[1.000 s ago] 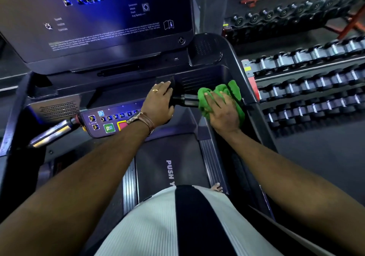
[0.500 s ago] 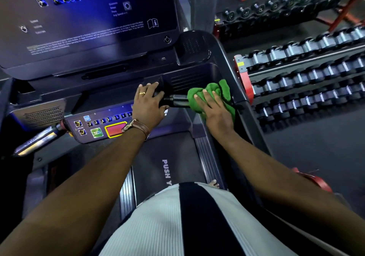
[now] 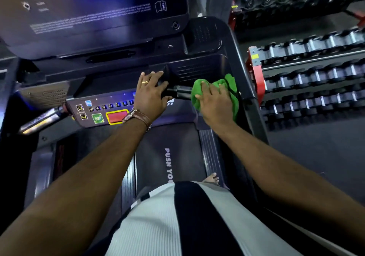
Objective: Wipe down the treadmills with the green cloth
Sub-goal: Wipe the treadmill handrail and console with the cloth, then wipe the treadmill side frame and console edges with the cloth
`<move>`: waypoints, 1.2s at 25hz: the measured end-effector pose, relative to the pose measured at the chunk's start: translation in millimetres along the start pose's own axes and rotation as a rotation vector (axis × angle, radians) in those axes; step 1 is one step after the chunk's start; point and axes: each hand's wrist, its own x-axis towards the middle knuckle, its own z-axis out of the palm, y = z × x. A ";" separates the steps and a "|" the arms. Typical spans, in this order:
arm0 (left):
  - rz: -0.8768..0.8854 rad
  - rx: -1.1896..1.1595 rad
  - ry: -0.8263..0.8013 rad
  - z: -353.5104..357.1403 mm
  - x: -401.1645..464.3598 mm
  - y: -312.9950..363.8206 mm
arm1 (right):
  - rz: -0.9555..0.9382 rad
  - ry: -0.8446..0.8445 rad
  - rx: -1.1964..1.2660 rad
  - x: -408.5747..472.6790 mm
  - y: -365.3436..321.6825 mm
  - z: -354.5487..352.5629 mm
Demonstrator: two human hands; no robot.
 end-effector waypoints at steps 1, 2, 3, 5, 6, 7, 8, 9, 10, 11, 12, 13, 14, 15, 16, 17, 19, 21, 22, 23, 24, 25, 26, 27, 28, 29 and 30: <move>-0.004 -0.002 0.005 0.5 -0.5 0.8 | 0.049 0.016 -0.020 0.7 -24.0 1.0; -0.006 -0.006 0.013 1.0 -1.1 1.9 | 0.044 0.019 -0.012 1.2 -46.0 6.4; -0.005 -0.011 0.026 1.2 -1.6 2.3 | -0.018 0.037 -0.007 1.1 -61.2 10.5; 0.002 -0.023 0.027 0.9 -3.1 0.5 | -0.247 0.040 -0.036 -0.1 -58.3 17.3; 0.010 -0.022 0.011 -0.1 -2.3 -0.7 | -0.376 0.066 -0.069 -0.7 -42.0 17.3; 0.017 -0.017 -0.015 -1.4 -1.2 -1.6 | -0.493 0.106 -0.123 -3.3 -23.4 17.0; 0.025 -0.011 -0.046 -2.7 -0.8 -2.7 | -0.583 0.147 -0.183 -7.4 -3.3 18.2; 0.035 -0.004 -0.078 -4.3 -0.4 -3.7 | -0.624 0.170 -0.225 -10.8 14.1 15.4; 0.044 0.002 -0.106 -6.3 -0.6 -4.1 | -0.612 0.168 -0.251 -13.8 25.8 12.1; 0.051 0.008 -0.127 -8.7 -1.2 -3.7 | -0.567 0.141 -0.264 -16.2 30.0 7.9; 0.059 0.015 -0.147 -11.4 -2.7 -3.1 | -0.490 0.091 -0.260 -19.2 25.9 3.1; 0.067 0.021 -0.171 -14.9 -5.2 -2.6 | -0.370 0.038 -0.223 -22.8 12.9 -4.1; 0.071 0.025 -0.197 -18.4 -7.9 -2.1 | -0.226 -0.041 -0.158 -23.4 -4.4 -12.8; 0.074 0.020 -0.224 -21.1 -11.7 -0.6 | -0.103 -0.140 -0.121 -23.0 -23.0 -23.3; 0.081 0.004 -0.242 -25.3 -17.5 0.6 | -0.010 -0.212 -0.102 -21.0 -43.2 -34.1; 0.099 -0.019 -0.250 -30.3 -24.3 1.8 | 0.042 -0.240 -0.082 -17.6 -63.4 -45.2; 0.133 -0.091 -0.218 -44.0 -40.5 -1.8 | 0.087 -0.222 0.126 -7.9 -103.5 -64.6; 0.102 -0.154 -0.121 -64.0 -61.4 -21.5 | 0.100 -0.147 0.407 -1.0 -147.8 -76.3; 0.078 -0.158 -0.066 -75.6 -73.3 -38.5 | 0.084 -0.110 0.460 0.0 -171.0 -78.3; 0.058 -0.151 -0.024 -86.1 -84.0 -56.0 | 0.048 -0.079 0.453 -1.3 -191.8 -80.3; 0.039 -0.136 0.005 -95.5 -95.1 -74.2 | -0.016 -0.067 0.411 -4.3 -212.7 -81.3; 0.012 -0.108 0.024 -105.4 -109.6 -96.0 | -0.109 -0.066 0.365 -9.1 -237.2 -80.9; -0.020 -0.078 0.036 -112.5 -124.6 -117.4 | -0.211 -0.064 0.343 -13.8 -259.6 -77.8; -0.058 -0.050 0.050 -119.5 -140.4 -138.1 | -0.307 -0.042 0.319 -17.1 -281.3 -74.8; -0.105 -0.026 0.059 -122.4 -156.2 -158.0 | -0.391 -0.013 0.279 -18.0 -301.5 -69.3; -0.161 -0.007 0.056 -123.7 -171.9 -175.2 | -0.461 0.004 0.232 -16.2 -320.9 -62.3; -0.216 0.010 0.040 -124.7 -187.1 -188.9 | -0.530 0.015 0.187 -10.9 -339.5 -53.6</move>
